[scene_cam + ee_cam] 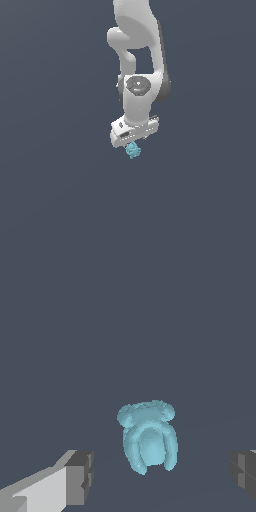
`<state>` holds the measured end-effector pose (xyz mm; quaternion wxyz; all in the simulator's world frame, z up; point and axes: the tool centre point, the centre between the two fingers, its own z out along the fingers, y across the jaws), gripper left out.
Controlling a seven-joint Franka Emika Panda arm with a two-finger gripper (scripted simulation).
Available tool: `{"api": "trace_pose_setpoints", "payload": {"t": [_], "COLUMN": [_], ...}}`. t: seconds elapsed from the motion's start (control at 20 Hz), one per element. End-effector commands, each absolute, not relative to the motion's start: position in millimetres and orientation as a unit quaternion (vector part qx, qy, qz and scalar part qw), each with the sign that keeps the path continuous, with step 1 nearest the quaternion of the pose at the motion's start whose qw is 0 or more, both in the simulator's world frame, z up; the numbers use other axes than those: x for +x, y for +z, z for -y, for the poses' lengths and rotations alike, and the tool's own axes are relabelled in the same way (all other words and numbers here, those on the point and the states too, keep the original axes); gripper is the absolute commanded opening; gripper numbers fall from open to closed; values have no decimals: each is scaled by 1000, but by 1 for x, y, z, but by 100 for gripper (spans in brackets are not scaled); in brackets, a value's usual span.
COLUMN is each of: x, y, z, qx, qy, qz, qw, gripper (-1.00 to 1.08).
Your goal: Pick up the object and move it to a goal position.
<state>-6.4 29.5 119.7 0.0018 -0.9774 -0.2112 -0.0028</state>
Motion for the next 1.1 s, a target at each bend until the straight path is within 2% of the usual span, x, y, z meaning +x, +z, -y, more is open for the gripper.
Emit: {"api": "trace_pose_setpoints", "payload": {"t": [0.0, 0.8, 1.05], "x": [-9, -14, -15], "y": [110, 88, 67], "z": [-27, -23, -23], "qx": [-972, -959, -958], "qy": [-2, 0, 0], "qz": [236, 285, 286], "qw": [1, 0, 0], "gripper": [100, 100, 100]}}
